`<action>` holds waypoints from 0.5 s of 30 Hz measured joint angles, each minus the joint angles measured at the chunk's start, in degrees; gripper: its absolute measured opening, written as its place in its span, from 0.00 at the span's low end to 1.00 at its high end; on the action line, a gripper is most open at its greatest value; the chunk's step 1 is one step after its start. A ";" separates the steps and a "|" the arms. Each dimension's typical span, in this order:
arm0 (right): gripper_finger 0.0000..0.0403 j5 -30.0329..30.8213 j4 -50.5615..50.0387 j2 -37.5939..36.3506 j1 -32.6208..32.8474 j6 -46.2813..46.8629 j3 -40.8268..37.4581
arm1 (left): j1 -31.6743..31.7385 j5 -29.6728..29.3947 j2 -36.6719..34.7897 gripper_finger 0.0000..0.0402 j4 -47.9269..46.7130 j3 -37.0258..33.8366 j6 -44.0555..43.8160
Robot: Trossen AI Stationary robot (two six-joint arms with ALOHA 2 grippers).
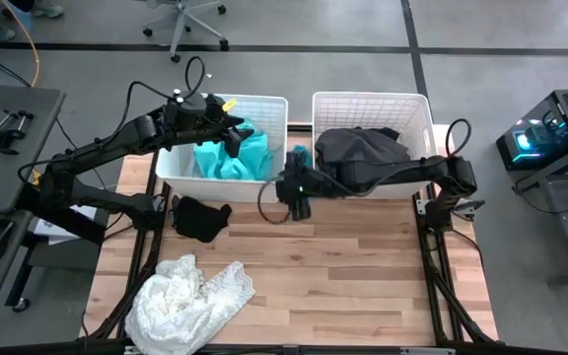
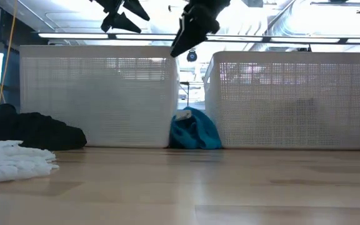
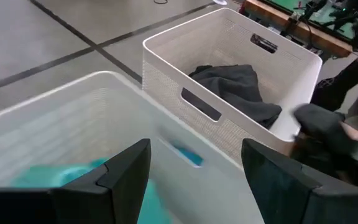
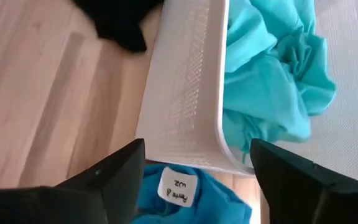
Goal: Sort clothes
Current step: Put the blue underwear into the left white bin
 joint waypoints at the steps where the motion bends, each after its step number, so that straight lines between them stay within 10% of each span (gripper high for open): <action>1: 0.69 1.10 -0.69 -0.39 0.73 0.64 0.00 | 0.00 0.00 0.00 0.59 0.00 0.00 -0.37; 15: 0.68 3.16 -3.81 -0.46 0.01 0.10 0.08 | 0.00 -3.06 -0.37 0.59 -2.51 0.00 -2.36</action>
